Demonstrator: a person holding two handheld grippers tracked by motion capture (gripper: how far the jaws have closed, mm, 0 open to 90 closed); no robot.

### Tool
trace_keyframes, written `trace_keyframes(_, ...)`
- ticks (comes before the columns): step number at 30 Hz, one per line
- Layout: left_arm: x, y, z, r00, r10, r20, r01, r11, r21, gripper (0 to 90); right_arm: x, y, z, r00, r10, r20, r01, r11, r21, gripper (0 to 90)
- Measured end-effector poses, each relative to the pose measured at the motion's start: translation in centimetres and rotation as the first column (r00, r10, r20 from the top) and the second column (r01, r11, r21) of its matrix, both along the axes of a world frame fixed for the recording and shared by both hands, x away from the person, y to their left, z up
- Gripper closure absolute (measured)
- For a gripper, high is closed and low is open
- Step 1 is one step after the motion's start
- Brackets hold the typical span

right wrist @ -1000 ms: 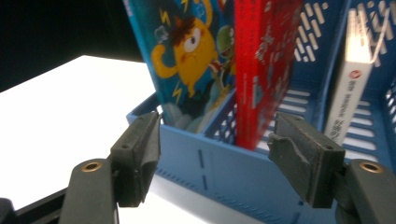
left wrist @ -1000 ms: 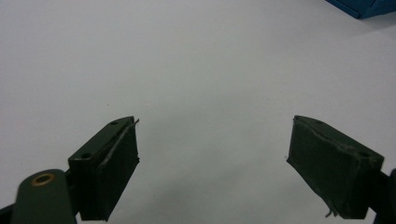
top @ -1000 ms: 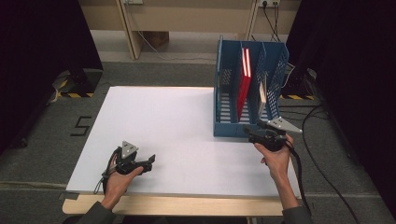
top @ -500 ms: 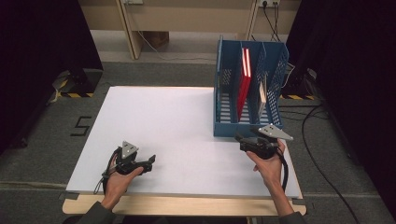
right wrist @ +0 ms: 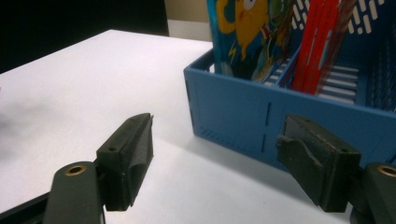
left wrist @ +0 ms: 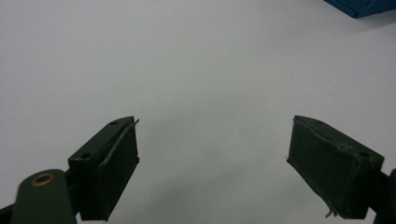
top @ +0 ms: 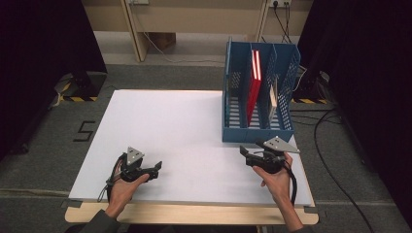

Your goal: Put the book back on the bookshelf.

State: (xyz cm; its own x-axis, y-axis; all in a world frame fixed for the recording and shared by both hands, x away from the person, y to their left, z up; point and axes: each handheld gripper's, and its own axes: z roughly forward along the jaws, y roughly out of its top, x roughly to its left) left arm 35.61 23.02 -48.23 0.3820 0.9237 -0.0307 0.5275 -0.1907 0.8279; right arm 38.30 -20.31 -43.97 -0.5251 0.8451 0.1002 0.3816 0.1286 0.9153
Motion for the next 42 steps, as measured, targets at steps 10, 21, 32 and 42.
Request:
trace_keyframes(10, 0.0, -0.1, 0.0, 1.0000, -0.007, -0.002, 0.007, 1.0000, 0.004, 15.3, -1.1, 0.0, -1.4, 0.9994, 0.021, -0.029, -0.021, 1.000, 0.004, 19.4)
trace_keyframes(21, -0.1, -0.1, 0.0, 0.9999, -0.012, -0.011, 0.012, 0.9999, 0.003, 15.3, -1.6, 0.6, -3.3, 0.9950, 0.052, -0.086, -0.054, 0.998, -0.027, 18.0)
trace_keyframes(32, -0.1, -0.2, -0.1, 0.9996, -0.023, -0.014, 0.023, 0.9997, 0.009, 15.4, -2.8, 0.9, -4.0, 0.9865, 0.087, -0.139, -0.096, 0.994, -0.060, 16.8)
trace_keyframes(42, -0.1, -0.3, -0.1, 0.9996, -0.024, -0.014, 0.024, 0.9997, 0.009, 15.3, -4.6, 1.0, -4.8, 0.9777, 0.117, -0.174, -0.133, 0.987, -0.084, 16.9)
